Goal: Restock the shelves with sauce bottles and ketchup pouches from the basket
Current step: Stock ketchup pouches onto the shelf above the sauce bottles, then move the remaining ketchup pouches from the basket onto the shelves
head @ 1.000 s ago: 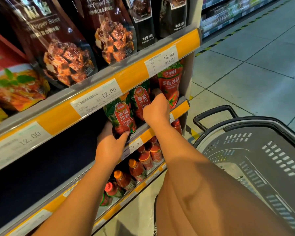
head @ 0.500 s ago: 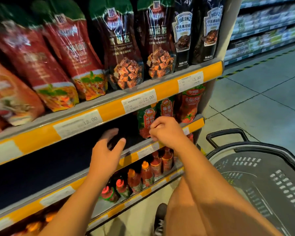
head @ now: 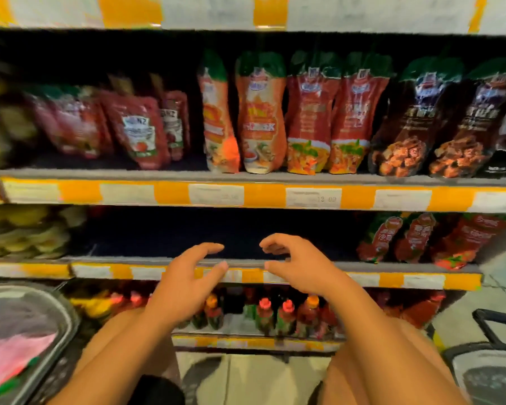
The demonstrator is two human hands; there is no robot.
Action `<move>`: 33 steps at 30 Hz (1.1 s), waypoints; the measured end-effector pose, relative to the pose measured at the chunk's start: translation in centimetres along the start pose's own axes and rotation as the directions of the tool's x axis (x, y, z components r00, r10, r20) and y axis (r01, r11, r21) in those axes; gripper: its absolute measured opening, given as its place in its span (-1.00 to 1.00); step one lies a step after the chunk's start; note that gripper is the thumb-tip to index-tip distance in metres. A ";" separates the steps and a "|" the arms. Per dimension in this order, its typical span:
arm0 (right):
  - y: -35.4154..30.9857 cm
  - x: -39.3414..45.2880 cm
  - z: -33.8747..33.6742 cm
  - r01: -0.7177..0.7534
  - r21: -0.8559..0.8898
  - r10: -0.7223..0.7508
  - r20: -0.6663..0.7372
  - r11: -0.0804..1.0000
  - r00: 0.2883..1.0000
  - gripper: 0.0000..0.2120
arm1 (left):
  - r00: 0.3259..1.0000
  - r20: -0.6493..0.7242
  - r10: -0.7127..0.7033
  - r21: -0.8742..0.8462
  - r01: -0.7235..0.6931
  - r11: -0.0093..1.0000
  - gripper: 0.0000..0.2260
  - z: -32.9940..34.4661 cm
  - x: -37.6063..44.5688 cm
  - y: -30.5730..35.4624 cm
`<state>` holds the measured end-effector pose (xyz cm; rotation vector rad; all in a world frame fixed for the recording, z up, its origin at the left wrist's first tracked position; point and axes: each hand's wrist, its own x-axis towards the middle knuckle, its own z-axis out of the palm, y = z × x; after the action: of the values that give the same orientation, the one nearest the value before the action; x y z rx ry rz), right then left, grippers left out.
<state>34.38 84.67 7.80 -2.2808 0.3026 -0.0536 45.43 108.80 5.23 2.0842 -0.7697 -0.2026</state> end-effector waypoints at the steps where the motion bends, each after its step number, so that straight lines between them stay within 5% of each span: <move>1: -1.1 0.7 1.2 0.029 -0.002 -0.029 0.020 1.000 0.999 -0.68 | 1.000 -0.024 -0.018 0.002 0.018 1.000 -0.68 -1.5 -0.8 -0.6; 12: -14.7 5.2 15.5 0.302 0.047 -0.305 0.097 0.952 0.947 -0.57 | 0.920 -0.353 -0.167 0.057 0.200 0.978 -0.57 -16.1 -11.5 -9.2; 18: -21.1 5.2 23.2 0.415 0.036 -0.410 0.263 0.909 0.874 -0.56 | 0.839 -0.449 -0.307 0.034 0.360 0.932 -0.59 -22.5 -18.3 -14.9; 26: -28.4 5.0 33.3 0.519 0.076 -0.495 0.447 0.851 0.745 -0.58 | 0.626 -0.582 -0.519 -0.154 0.542 0.826 -0.70 -26.0 -26.4 -24.0; 33: -32.2 3.9 44.3 0.463 0.084 -0.413 0.613 0.882 0.674 -0.57 | 0.449 -0.563 -0.694 -0.297 0.673 0.677 -0.64 -26.0 -31.7 -30.2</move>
<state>50.63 136.78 2.02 -2.2529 -0.6120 0.4653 44.42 158.21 -7.32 2.1168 0.5489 0.0802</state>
